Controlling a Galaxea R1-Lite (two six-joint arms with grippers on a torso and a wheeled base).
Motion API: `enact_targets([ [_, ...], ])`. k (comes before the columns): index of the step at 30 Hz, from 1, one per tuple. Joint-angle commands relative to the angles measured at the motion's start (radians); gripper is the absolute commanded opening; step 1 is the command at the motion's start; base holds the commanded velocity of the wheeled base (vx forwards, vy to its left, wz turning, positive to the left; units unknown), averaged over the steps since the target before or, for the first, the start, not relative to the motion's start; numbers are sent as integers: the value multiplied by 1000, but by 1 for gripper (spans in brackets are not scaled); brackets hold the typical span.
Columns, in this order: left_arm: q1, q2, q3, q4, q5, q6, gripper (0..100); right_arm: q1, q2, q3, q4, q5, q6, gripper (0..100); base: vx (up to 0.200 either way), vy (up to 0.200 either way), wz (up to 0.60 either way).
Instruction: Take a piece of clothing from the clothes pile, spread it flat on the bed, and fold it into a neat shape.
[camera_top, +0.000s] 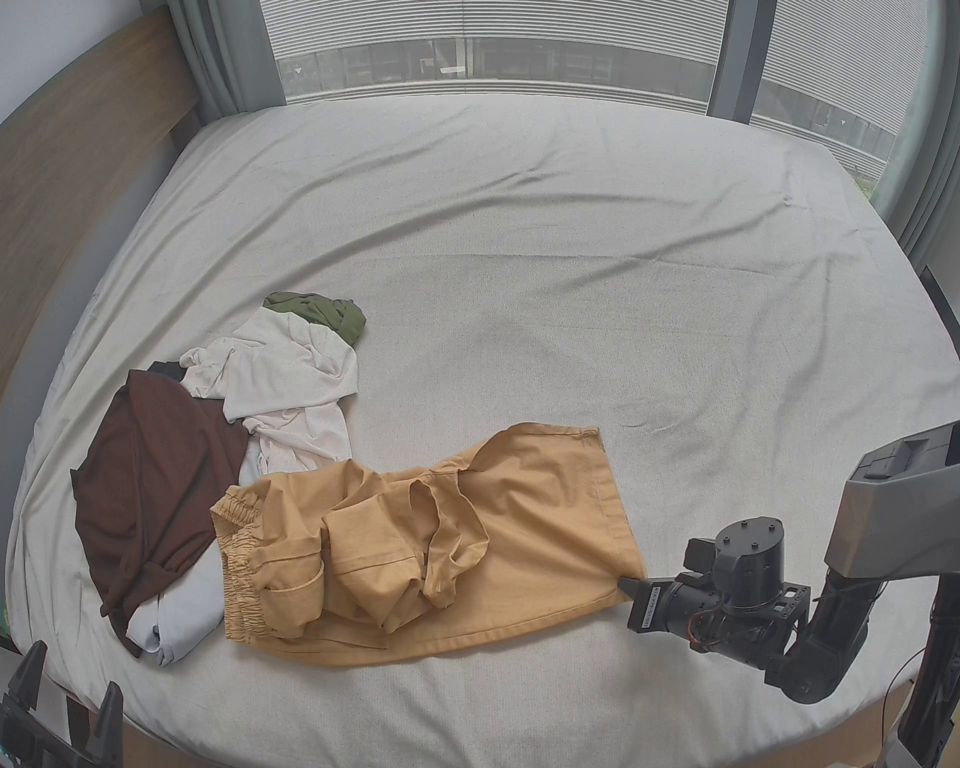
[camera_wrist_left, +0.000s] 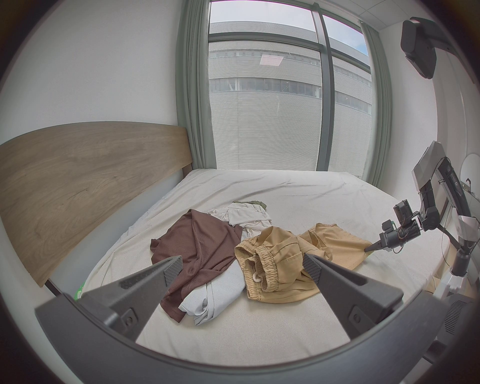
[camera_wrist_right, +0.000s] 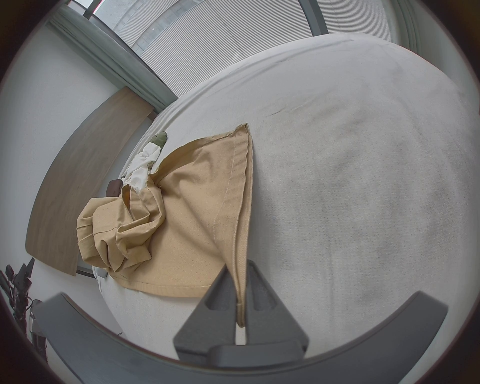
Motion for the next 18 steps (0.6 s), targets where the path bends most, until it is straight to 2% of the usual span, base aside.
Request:
enact_targets([
  [1,0,-16,18,0,0,0,100,-50,-2,64,-38,18,-24,0,0,0,0],
  [16,0,-16,18,0,0,2,100,-145,5,232,-187,55,-44,0,0,0,0],
  [18,0,-16,18,0,0,2,100,-168,7,269,-196,63,-72,0,0,0,0],
])
